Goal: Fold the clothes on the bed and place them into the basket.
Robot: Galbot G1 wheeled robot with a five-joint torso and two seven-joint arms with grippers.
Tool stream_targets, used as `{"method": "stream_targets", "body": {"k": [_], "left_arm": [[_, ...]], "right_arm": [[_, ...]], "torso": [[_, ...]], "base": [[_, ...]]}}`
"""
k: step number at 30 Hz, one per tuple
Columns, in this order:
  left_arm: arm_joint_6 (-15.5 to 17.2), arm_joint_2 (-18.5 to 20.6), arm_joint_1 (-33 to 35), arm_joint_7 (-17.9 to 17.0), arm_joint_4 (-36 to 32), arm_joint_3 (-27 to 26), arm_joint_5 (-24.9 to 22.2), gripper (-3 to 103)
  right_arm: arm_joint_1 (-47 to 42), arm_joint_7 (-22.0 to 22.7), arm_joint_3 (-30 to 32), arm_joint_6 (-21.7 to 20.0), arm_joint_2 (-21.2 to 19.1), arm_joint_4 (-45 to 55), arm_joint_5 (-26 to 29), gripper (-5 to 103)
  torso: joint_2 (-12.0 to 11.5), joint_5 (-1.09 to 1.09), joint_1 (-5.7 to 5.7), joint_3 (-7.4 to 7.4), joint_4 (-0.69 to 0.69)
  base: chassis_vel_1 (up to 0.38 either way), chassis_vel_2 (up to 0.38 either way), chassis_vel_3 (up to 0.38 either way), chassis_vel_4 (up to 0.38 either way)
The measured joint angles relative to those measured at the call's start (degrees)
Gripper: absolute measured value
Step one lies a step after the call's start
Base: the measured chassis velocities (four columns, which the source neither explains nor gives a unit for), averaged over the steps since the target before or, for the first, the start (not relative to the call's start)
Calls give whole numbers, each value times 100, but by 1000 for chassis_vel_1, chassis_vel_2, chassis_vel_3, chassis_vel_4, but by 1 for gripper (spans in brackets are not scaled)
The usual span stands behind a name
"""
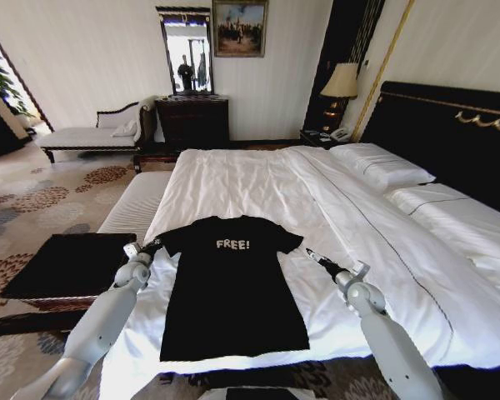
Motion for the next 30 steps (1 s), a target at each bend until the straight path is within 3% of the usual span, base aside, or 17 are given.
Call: {"method": "stream_targets", "body": {"k": [2,6,8,9,12,15,17,20,25,30], "left_arm": [[8,29,59,-4,-62,-21,17,24],[12,136,333,-16,-387,-140,69,45],[11,161,396,-24,-495,-180,72,45],[10,206,508,-51,-689,-246,74,56],[9,261,651,-78,-913,-305,94,62],[7,385,1234,-167,-1638,-519,224,78],[6,390,1385,-181,-1787,-577,272,78],[-42,356,1948,-184,-2285,-785,506,94],[-84,243,2436,-188,-2711,-948,621,99],[-87,73,3004,-233,-3259,-1127,684,100]], "right_arm": [[-1,2,-1,-2,-6,2,3,100],[-38,-6,7,-3,-40,15,-37,100],[-38,-8,15,-2,-54,17,-40,100],[-20,-11,22,0,-88,16,-40,100],[19,-19,25,-2,-155,-10,5,100],[264,-54,-25,-44,-302,-261,272,100],[363,-54,-57,-57,-309,-353,343,100],[791,-19,-218,-146,-279,-743,673,100],[1316,47,-405,-286,-128,-1276,1042,100],[2339,17,-673,-400,194,-2518,1303,100]], "torso": [[0,0,0,0,1],[0,0,0,0,0],[0,0,0,0,0],[0,1,0,0,-1],[0,1,0,0,0],[0,1,0,0,-2],[0,-1,0,0,-1],[0,1,0,0,3],[0,-1,0,0,0],[0,0,0,0,3]], "base": [[0,0,0,0],[0,0,0,0],[0,0,0,0],[0,0,0,0],[0,0,0,0],[0,0,0,0],[0,0,0,0],[0,0,0,0],[0,0,0,0],[0,0,0,0]]}}
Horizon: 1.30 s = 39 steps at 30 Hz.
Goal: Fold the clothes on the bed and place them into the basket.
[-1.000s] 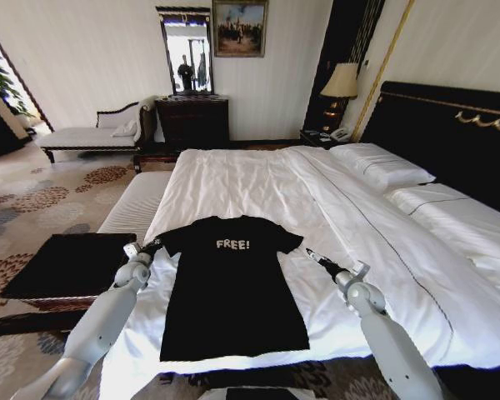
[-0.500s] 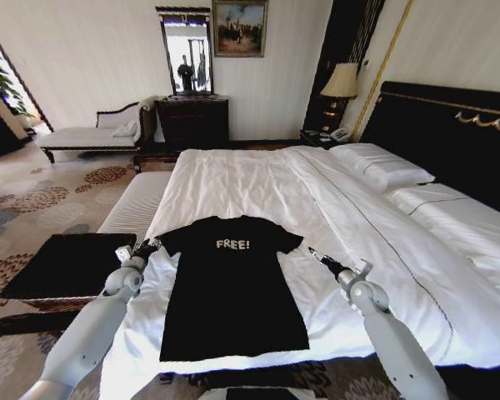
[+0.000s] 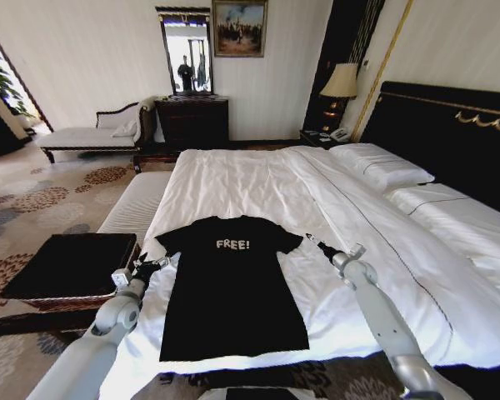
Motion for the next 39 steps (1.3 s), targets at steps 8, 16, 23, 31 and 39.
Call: {"method": "stream_targets", "body": {"k": [8,16,23,31,39], "left_arm": [[0,-140,408,-12,-372,-88,97,100],[0,-230,494,-19,-468,-105,125,100],[5,-197,545,-37,-538,-137,112,100],[14,-186,601,-54,-602,-190,72,100],[17,-179,579,-76,-597,-204,41,100]], "right_arm": [[592,-222,-14,4,296,-1072,-251,100],[548,-243,42,-49,354,-1027,-203,100],[505,-339,48,-69,412,-991,-201,100],[470,-355,94,-68,453,-926,-156,69],[465,-347,81,-110,446,-948,-152,41]], "torso": [[0,0,0,0,-2],[0,0,0,0,-4],[0,0,0,0,-3],[0,0,0,0,-2],[0,0,0,0,-3]], "base": [[0,0,0,0],[0,0,0,0],[0,0,0,0],[0,0,0,0],[0,0,0,0]]}}
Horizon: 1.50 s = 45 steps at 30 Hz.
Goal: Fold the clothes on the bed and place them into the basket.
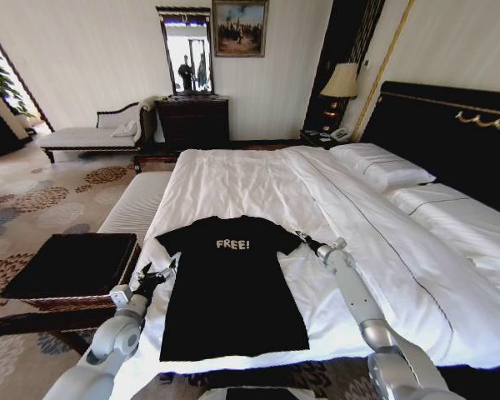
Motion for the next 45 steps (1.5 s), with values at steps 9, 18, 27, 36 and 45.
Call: {"method": "stream_targets", "body": {"k": [9,18,27,36,45], "left_arm": [[10,46,-4,-39,-33,-93,-96,100],[21,-1,35,-50,-88,-96,-62,100],[22,-63,86,-42,-148,-72,11,100],[23,-123,252,-47,-277,-151,82,100],[46,-100,326,-52,-398,-305,3,100]], "right_arm": [[-9,-5,-25,-5,23,-63,-73,9],[-85,38,-29,-13,-62,193,-22,0],[-299,346,-254,-156,-226,1442,320,0],[-258,567,-887,-202,124,2176,458,0],[-110,564,-1247,-143,513,1788,122,0]], "torso": [[0,0,0,0,1],[0,0,0,0,0],[0,0,0,0,-1],[0,0,-1,0,3],[0,-1,-1,0,0]], "base": [[0,0,0,0],[0,0,0,0],[0,0,0,0],[0,0,0,0],[0,0,0,0]]}}
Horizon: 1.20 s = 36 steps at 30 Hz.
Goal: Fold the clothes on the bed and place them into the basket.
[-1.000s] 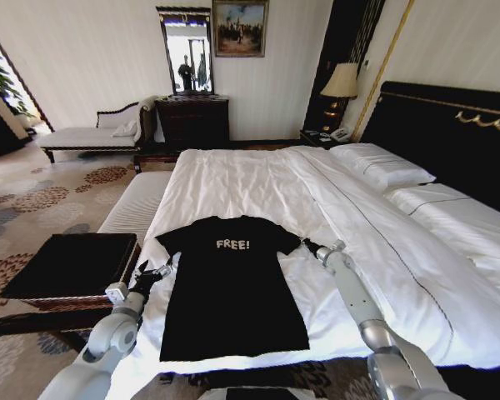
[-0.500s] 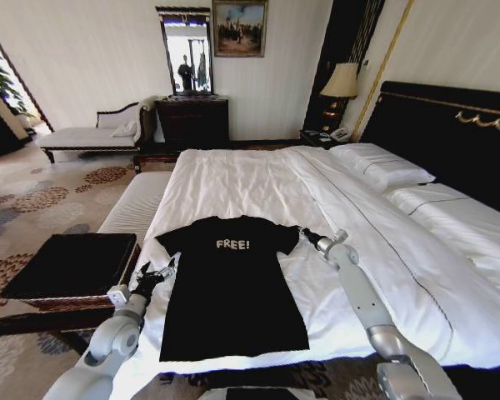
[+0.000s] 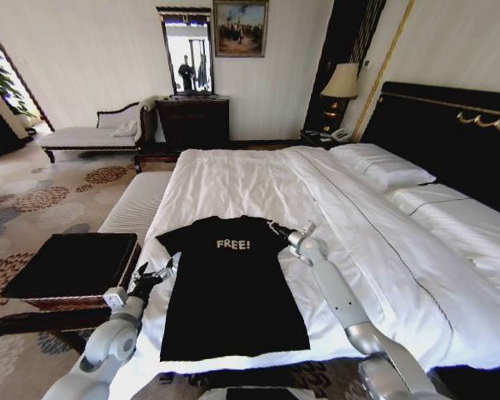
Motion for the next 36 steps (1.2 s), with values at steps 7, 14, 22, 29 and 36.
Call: {"method": "stream_targets", "body": {"k": [7,14,22,29,36], "left_arm": [[8,9,64,-7,-79,-57,-9,100],[16,9,96,-25,-110,-98,-17,100],[19,0,112,-28,-115,-103,-13,100],[30,-4,110,-50,-110,-118,-19,100],[34,32,99,-62,-132,-116,-14,100]], "right_arm": [[87,-125,-74,130,195,-430,-340,0],[170,-151,-168,151,291,-690,-459,0],[149,-286,-296,229,299,-796,-800,7],[-106,-446,-505,393,103,-261,-1253,35],[-421,-488,-697,963,-113,347,-2527,61]], "torso": [[0,0,0,0,0],[0,0,0,0,0],[0,0,1,0,1],[0,1,1,0,0],[0,1,1,0,1]], "base": [[0,0,0,0],[0,0,0,0],[0,0,0,0],[0,0,0,0],[0,0,0,0]]}}
